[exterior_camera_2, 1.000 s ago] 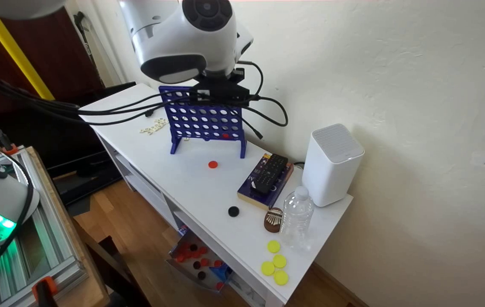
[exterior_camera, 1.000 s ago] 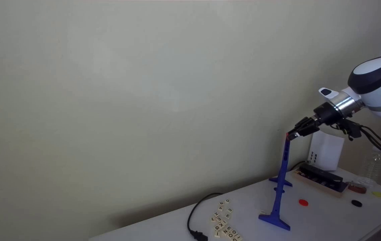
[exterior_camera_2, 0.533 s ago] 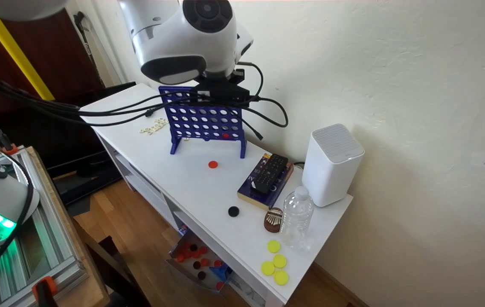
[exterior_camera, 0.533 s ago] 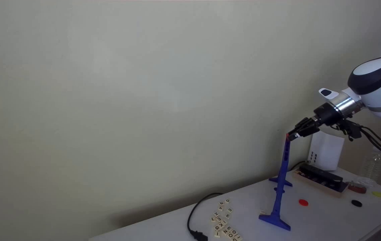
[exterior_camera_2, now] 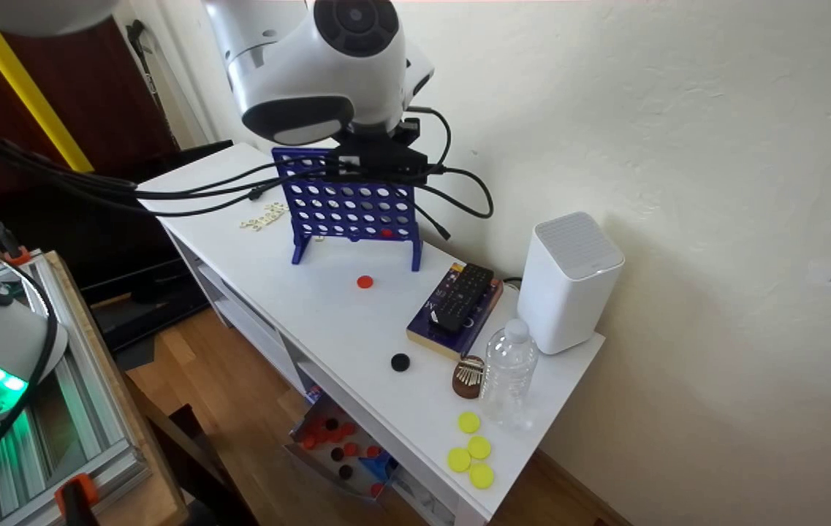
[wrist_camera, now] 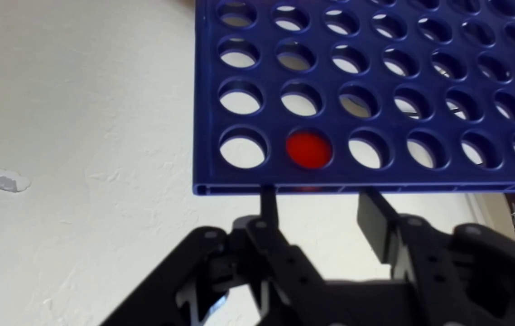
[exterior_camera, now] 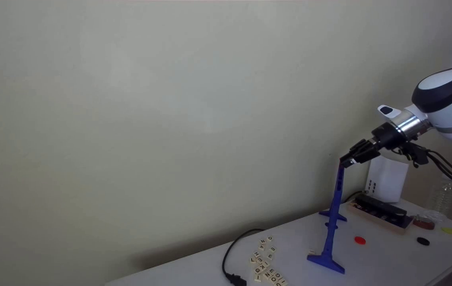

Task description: Put the orange circle inside the blue object

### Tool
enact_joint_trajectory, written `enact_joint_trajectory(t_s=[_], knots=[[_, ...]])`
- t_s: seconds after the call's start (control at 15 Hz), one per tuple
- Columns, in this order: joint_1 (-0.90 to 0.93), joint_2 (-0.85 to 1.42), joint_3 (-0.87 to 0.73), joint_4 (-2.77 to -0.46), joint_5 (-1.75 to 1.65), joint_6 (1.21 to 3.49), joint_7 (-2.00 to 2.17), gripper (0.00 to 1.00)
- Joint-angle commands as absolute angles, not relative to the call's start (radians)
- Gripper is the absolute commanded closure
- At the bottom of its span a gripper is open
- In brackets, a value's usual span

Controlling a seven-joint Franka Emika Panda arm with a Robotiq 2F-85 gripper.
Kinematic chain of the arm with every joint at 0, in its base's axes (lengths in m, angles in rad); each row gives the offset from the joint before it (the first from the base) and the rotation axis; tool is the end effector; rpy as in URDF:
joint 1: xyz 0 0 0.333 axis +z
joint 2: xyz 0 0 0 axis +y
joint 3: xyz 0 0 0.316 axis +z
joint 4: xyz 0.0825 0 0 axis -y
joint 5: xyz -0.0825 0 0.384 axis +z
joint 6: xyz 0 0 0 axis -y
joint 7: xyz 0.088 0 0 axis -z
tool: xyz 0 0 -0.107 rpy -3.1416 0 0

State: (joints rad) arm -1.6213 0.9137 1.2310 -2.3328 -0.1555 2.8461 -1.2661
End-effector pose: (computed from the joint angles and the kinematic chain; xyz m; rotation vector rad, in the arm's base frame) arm 0.5091 -0.1800 0.2318 -2.4145 -1.0053 -1.0002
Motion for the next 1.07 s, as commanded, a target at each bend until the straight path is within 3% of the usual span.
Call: enact_joint_trajectory(t_s=[0.0,0.13,0.2,1.0], knots=[[-1.61,0.934,1.219,-2.321,-0.16,2.847,-1.285,0.18],[-1.611,0.934,1.219,-2.322,-0.16,2.848,-1.285,0.03],[-1.612,0.932,1.22,-2.324,-0.16,2.849,-1.285,0.01],[-1.659,0.879,1.275,-2.393,-0.122,2.854,-1.172,0.0]])
